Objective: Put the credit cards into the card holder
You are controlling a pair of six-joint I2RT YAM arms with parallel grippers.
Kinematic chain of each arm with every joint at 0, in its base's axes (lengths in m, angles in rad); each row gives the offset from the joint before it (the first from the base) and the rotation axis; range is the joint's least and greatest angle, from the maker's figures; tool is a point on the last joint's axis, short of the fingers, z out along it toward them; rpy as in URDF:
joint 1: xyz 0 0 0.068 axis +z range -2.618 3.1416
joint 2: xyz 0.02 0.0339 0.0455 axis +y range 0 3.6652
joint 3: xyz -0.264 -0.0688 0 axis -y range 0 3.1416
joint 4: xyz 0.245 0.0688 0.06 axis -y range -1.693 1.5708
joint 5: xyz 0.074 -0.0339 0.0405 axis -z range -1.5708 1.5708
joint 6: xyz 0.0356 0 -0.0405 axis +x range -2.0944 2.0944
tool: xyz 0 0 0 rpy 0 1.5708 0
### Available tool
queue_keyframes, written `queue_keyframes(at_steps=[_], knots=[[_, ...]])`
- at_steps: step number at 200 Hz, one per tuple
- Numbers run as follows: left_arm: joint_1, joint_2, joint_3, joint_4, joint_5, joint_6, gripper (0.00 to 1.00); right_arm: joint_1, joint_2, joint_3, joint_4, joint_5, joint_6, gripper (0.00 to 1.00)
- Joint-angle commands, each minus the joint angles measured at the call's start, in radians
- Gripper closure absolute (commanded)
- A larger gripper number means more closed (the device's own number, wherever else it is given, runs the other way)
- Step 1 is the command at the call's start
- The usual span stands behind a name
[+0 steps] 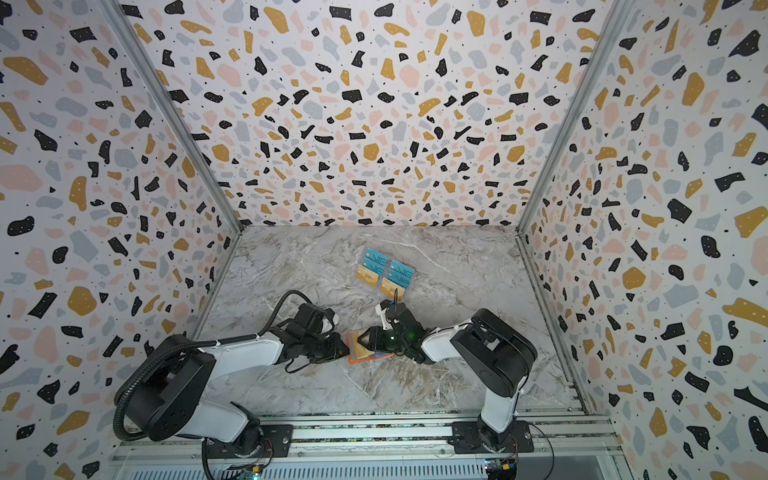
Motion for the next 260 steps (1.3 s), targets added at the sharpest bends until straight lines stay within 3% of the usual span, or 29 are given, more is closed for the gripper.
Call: queue_keyframes(at_steps=[1, 25, 52, 110, 125, 181, 220, 260], knots=[[0.009, 0.016, 0.041, -0.021, -0.011, 0.022, 0.85, 0.007, 0.0, 0.041, -0.237, 0.022, -0.109, 0.49], [0.008, 0.043, 0.055, -0.005, 0.003, 0.018, 0.94, 0.034, 0.012, 0.104, -0.328, 0.049, -0.163, 0.47], [0.008, 0.046, 0.037, 0.019, 0.009, 0.008, 0.97, 0.056, 0.014, 0.151, -0.382, 0.069, -0.186, 0.46], [0.008, 0.006, -0.014, 0.061, 0.006, -0.015, 0.99, 0.057, 0.008, 0.138, -0.287, -0.011, -0.053, 0.39], [0.007, -0.011, -0.028, 0.069, -0.002, -0.027, 1.0, 0.055, -0.023, 0.106, -0.271, 0.004, -0.013, 0.33], [-0.015, -0.019, -0.056, 0.118, -0.001, -0.055, 1.0, 0.063, -0.091, 0.096, -0.415, 0.13, -0.06, 0.32], [-0.019, -0.022, -0.053, 0.119, 0.001, -0.058, 1.0, 0.069, -0.055, 0.128, -0.433, 0.086, -0.102, 0.33], [-0.026, -0.03, -0.067, 0.133, -0.006, -0.071, 1.0, 0.077, -0.149, 0.126, -0.474, 0.221, -0.158, 0.33]])
